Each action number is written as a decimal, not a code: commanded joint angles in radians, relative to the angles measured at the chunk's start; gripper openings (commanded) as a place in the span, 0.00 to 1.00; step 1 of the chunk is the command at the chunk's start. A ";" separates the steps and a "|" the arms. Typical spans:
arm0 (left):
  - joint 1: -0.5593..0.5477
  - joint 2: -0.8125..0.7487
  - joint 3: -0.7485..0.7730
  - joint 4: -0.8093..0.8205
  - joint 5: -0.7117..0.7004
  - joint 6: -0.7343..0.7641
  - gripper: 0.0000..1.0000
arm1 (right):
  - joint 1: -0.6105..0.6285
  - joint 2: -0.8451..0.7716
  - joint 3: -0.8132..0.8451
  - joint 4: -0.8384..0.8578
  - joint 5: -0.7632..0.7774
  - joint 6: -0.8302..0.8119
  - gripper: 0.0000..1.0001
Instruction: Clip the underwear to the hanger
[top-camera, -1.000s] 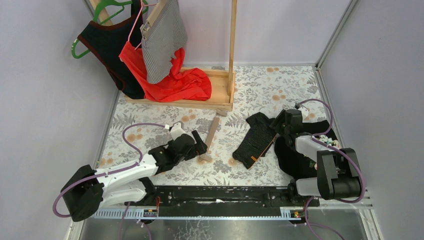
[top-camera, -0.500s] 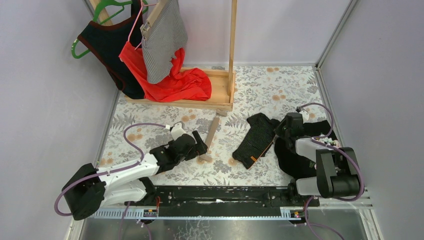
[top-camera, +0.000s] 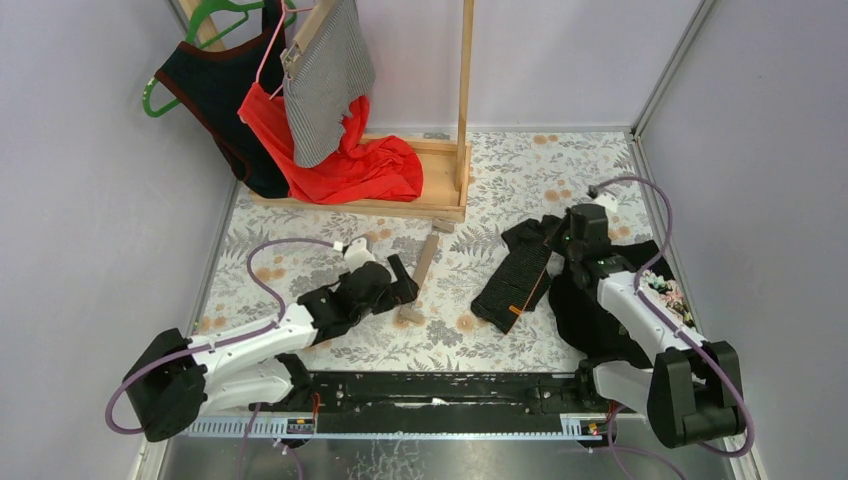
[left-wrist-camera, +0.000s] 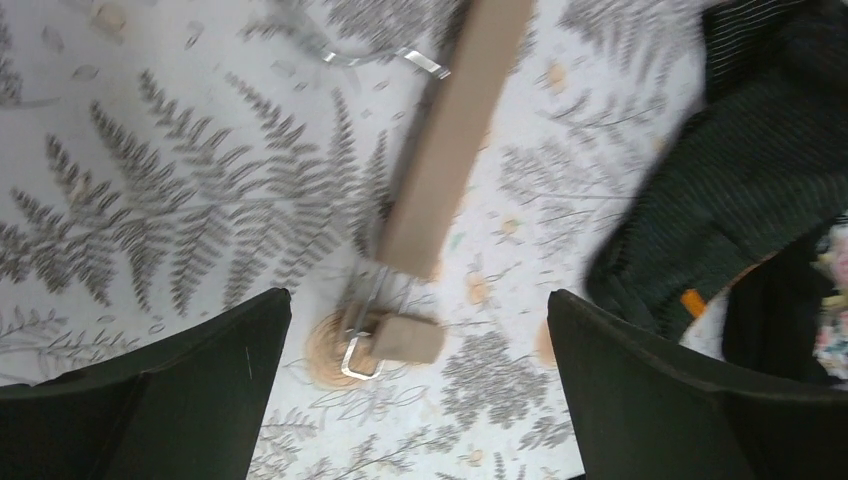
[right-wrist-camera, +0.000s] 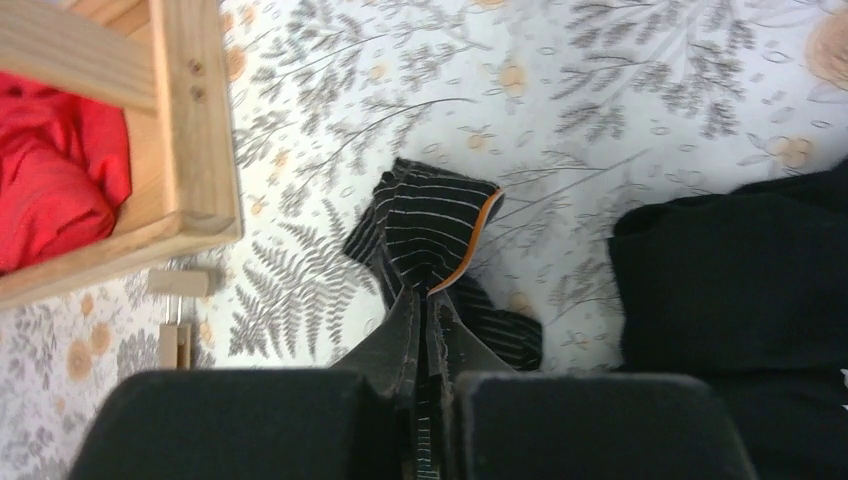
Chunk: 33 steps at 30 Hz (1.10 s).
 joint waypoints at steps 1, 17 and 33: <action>0.016 -0.034 0.090 -0.005 -0.046 0.074 1.00 | 0.138 0.030 0.137 -0.160 0.160 -0.082 0.00; 0.098 -0.141 0.126 -0.057 -0.038 0.139 1.00 | 0.460 0.374 0.407 -0.287 0.331 -0.106 0.01; 0.181 -0.121 0.084 -0.005 0.024 0.158 1.00 | 0.568 0.486 0.518 -0.163 0.164 -0.173 0.62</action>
